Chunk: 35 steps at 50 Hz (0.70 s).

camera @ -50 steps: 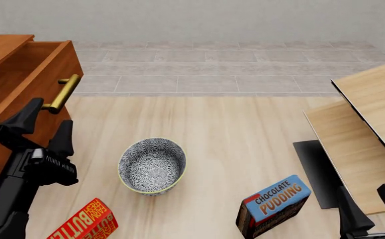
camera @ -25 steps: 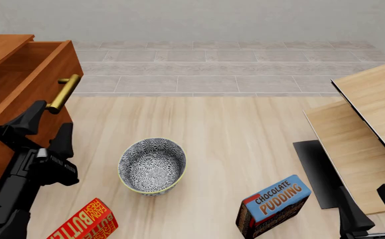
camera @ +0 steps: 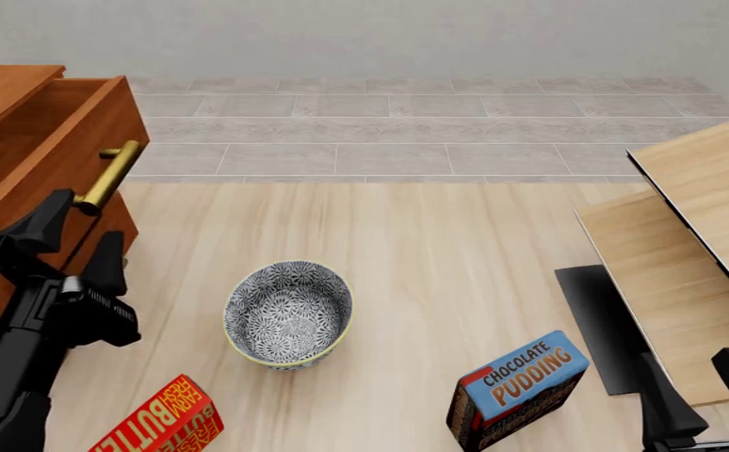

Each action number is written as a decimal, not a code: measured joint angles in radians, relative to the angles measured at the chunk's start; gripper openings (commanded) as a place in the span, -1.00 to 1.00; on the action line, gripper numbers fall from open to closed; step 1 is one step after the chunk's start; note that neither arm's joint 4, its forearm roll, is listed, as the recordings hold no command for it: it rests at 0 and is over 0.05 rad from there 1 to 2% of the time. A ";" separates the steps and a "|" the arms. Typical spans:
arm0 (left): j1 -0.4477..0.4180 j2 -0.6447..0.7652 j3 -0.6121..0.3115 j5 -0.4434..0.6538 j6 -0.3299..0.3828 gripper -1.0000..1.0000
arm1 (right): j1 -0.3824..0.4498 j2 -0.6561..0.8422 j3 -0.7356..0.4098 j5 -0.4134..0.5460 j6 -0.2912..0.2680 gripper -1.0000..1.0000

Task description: Close the top drawer of the cabinet.

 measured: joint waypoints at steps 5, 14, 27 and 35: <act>0.011 0.001 -0.001 0.000 0.002 1.00 | 0.004 0.000 0.000 0.001 -0.001 1.00; 0.031 0.007 -0.006 0.000 0.006 1.00 | 0.008 0.000 0.000 0.001 -0.003 1.00; 0.064 0.022 -0.021 0.002 0.014 1.00 | 0.014 0.000 0.000 0.003 -0.002 1.00; 0.090 0.032 -0.035 0.005 0.016 1.00 | 0.016 0.000 0.000 0.004 -0.001 1.00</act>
